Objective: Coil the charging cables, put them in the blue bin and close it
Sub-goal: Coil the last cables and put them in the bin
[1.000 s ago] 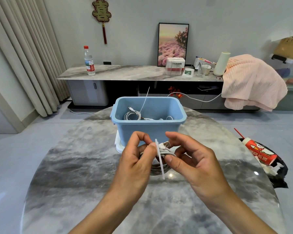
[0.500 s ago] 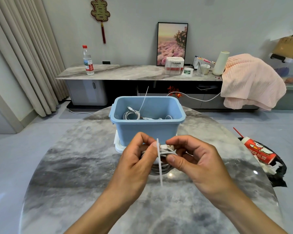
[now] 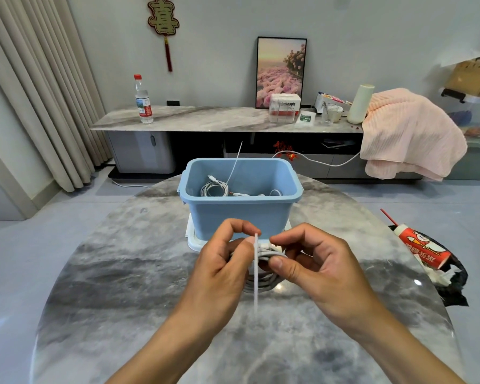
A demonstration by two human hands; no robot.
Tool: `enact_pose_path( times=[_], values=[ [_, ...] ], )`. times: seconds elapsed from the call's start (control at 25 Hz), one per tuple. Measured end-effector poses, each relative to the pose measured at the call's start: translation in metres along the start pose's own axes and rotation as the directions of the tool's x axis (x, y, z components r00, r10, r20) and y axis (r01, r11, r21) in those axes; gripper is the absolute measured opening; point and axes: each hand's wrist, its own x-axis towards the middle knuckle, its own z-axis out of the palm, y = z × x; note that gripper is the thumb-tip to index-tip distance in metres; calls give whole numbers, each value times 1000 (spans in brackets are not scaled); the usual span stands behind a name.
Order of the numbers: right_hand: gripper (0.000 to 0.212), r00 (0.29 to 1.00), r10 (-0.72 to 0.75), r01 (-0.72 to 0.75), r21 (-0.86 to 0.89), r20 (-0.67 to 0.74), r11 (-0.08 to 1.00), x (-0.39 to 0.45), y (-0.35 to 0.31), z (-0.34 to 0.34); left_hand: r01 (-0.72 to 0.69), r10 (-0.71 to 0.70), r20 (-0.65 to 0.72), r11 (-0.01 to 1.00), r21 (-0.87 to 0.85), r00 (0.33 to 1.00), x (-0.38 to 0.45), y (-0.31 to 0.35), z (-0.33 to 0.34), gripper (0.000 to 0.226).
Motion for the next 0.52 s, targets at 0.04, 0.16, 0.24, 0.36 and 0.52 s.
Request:
enact_pose_path(
  times=[0.04, 0.16, 0.24, 0.36, 0.52],
  values=[
    [28, 1000, 5, -5, 4, -3, 1000, 0, 0, 0, -10, 10, -3, 1000, 16, 1000, 0, 0, 0, 11],
    [30, 1000, 23, -23, 16, -3, 1000, 1, -1, 0, -26, 27, -27, 999, 24, 999, 1, -2, -2, 17],
    [30, 1000, 27, -27, 34, -2, 999, 1, -1, -1, -35, 36, -19, 999, 19, 999, 2, -2, -2, 19],
    [22, 1000, 21, -20, 44, -13, 999, 1, -1, 0, -40, 40, -8, 999, -1, 999, 3, -4, -5, 18],
    [21, 1000, 12, -11, 62, -27, 998, 1, -2, -1, -28, 30, 90, 999, -17, 996, -1, 0, -10, 20]
  ],
)
